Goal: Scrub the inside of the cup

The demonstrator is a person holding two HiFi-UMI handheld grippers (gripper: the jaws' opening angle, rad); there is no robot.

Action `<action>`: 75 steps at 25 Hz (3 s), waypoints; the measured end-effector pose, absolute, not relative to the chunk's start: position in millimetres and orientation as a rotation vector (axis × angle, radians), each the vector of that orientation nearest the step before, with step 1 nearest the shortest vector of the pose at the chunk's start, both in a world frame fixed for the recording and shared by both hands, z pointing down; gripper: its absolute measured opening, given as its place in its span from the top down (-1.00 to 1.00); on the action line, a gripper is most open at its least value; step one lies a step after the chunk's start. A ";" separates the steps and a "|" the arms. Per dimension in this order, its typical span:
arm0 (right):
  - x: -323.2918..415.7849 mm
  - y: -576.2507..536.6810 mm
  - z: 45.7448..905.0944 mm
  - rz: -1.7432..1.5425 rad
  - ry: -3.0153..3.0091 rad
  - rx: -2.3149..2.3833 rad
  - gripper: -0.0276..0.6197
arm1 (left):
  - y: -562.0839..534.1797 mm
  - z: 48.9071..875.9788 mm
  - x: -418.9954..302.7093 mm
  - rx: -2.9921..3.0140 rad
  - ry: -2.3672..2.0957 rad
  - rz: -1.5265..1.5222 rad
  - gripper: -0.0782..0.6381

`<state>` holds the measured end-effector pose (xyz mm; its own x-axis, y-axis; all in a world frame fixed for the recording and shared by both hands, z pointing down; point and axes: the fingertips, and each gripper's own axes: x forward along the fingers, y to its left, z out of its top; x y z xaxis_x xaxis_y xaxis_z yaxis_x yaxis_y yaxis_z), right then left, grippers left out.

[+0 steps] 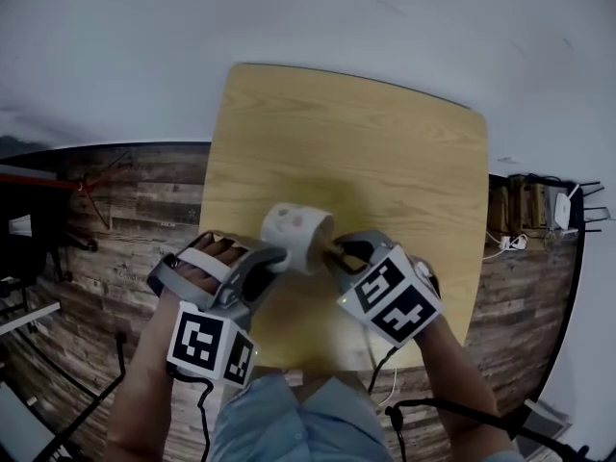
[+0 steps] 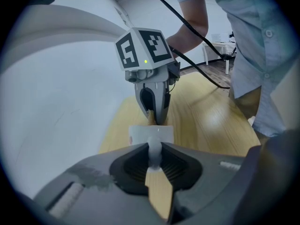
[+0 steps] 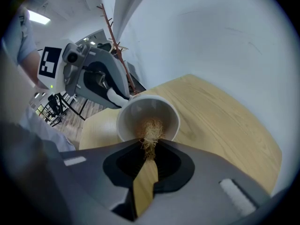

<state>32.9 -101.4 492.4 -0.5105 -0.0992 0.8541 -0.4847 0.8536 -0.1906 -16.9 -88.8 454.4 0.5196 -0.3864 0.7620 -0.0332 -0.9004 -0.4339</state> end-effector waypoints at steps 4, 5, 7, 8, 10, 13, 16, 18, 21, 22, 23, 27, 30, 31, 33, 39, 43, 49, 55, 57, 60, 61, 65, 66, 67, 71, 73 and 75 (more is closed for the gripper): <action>28.6 -93.5 493.8 0.555 -2.072 0.387 0.76 | -88.2 454.7 -14.5 -2.381 0.344 -1.334 0.58; 27.0 -91.9 493.4 0.573 -2.077 0.379 0.76 | -88.2 454.7 -14.4 -2.377 0.342 -1.334 0.58; 24.1 -89.5 492.5 0.610 -2.092 0.368 0.76 | -87.9 454.8 -14.5 -2.369 0.339 -1.334 0.58; 23.1 -88.8 492.4 0.628 -2.101 0.366 0.76 | -87.5 455.1 -14.4 -2.366 0.337 -1.333 0.58; 20.8 -88.2 492.4 0.670 -2.127 0.362 0.76 | -86.4 456.0 -13.7 -2.363 0.330 -1.328 0.58; 13.8 -87.1 487.9 0.765 -2.178 0.356 0.76 | -83.7 456.9 -11.1 -2.364 0.320 -1.315 0.57; 9.0 -89.7 484.5 0.837 -2.219 0.365 0.76 | -82.5 457.3 -9.0 -2.363 0.322 -1.310 0.57; 7.4 -93.2 482.3 0.873 -2.245 0.379 0.76 | -82.8 457.6 -9.1 -2.362 0.324 -1.312 0.57; 5.2 -99.8 476.3 0.933 -2.290 0.401 0.76 | -82.6 458.6 -11.0 -2.358 0.322 -1.315 0.57; 5.2 -101.8 474.0 0.949 -2.302 0.408 0.76 | -82.2 458.8 -11.2 -2.356 0.321 -1.316 0.57; 6.0 -103.5 472.1 0.960 -2.311 0.416 0.76 | -81.8 459.0 -11.0 -2.353 0.321 -1.316 0.57; 14.4 -107.5 467.2 0.985 -2.320 0.449 0.76 | -81.0 459.6 -9.1 -2.348 0.321 -1.315 0.57; 20.2 -110.0 463.1 0.980 -2.320 0.481 0.76 | -81.0 459.9 -11.0 -2.351 0.326 -1.315 0.57; 22.9 -111.1 461.6 0.975 -2.319 0.494 0.76 | -81.4 460.2 -11.5 -2.352 0.328 -1.314 0.57; 28.9 -112.2 458.4 0.968 -2.316 0.518 0.76 | -81.8 460.8 -11.6 -2.351 0.333 -1.313 0.57; 48.5 -112.3 445.5 0.939 -2.301 0.582 0.76 | -82.9 461.9 -13.0 -2.369 0.363 -1.295 0.57; 60.9 -118.9 425.5 0.891 -2.318 0.655 0.76 | -84.4 462.9 -21.1 -2.443 0.431 -1.249 0.57; 71.6 -125.0 387.4 0.782 -2.370 0.763 0.76 | -85.2 464.1 -33.5 -2.553 0.578 -1.168 0.57; 73.2 -120.4 370.3 0.721 -2.420 0.873 0.76 | -86.2 470.7 -48.3 -2.708 0.721 -1.048 0.57; 69.9 -115.9 366.4 0.710 -2.431 0.894 0.76 | -86.5 475.0 -55.8 -2.770 0.785 -1.005 0.57; 62.9 -110.8 358.9 0.687 -2.454 0.927 0.76 | -85.4 484.8 -69.0 -2.846 0.882 -0.967 0.57; 60.4 -109.8 355.7 0.676 -2.462 0.943 0.76 | -84.1 488.4 -73.5 -2.874 0.911 -0.950 0.57; 52.9 -107.5 343.3 0.619 -2.490 1.013 0.76 | -77.3 508.7 -88.0 -2.982 1.008 -0.904 0.57; 52.1 -106.8 341.3 0.604 -2.493 1.028 0.76 | -76.0 513.5 -89.9 -2.996 1.022 -0.902 0.57; 51.1 -105.8 339.6 0.591 -2.494 1.039 0.76 | -75.6 515.5 -90.7 -3.005 1.031 -0.892 0.57; 45.2 -101.6 333.9 0.560 -2.501 1.069 0.75 | -76.6 512.5 -91.5 -3.035 1.053 -0.838 0.57; 43.5 -100.6 332.5 0.558 -2.507 1.085 0.75 | -74.7 512.6 -92.7 -3.054 1.052 -0.849 0.56; 43.3 -99.6 331.9 0.557 -2.514 1.098 0.75 | -70.8 509.4 -96.7 -3.074 1.064 -0.848 0.54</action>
<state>43.3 -99.6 331.9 -0.6428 -0.6175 0.4533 -0.7511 0.6242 -0.2149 -96.7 -70.8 509.4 0.6764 -0.5167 0.5249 -0.6269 -0.7780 0.0420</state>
